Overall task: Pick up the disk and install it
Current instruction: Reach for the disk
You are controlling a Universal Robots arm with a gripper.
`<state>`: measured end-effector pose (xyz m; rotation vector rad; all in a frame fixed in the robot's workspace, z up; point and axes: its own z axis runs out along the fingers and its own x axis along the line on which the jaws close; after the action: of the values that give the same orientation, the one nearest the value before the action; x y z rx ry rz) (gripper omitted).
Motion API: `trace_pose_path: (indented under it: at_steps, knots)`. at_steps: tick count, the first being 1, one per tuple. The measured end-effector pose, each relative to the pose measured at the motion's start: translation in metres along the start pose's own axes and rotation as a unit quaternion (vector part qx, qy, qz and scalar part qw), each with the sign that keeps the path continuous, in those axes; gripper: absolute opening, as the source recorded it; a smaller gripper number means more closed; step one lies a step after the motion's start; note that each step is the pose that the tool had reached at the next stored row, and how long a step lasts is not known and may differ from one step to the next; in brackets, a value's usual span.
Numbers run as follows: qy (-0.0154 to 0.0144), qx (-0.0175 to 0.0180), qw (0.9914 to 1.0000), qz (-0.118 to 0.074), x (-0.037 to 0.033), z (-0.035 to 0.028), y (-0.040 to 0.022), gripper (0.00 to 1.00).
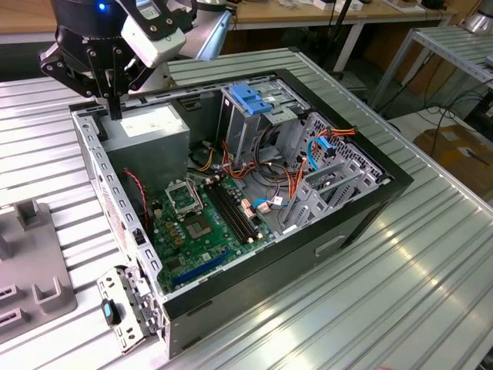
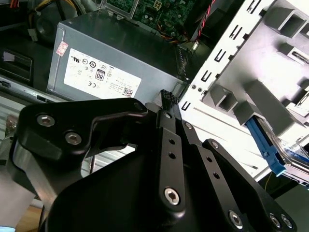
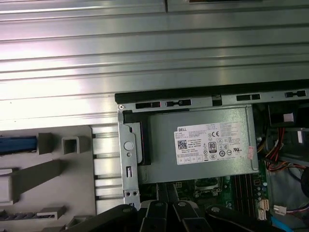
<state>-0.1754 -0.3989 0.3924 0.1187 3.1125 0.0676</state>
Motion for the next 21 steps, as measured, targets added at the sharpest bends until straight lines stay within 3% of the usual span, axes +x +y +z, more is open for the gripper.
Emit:
trace_pose_path:
  at_steps: [10,16,21]
  knots:
    - [0.0000,0.0000,1.00000,0.000,0.0004,0.0000,0.0000,0.11]
    - [0.0000,0.0000,1.00000,0.000,0.0095,-0.0003,-0.0007,0.11]
    - [0.0000,0.0000,1.00000,0.000,0.0104,-0.0003,-0.0008,0.11]
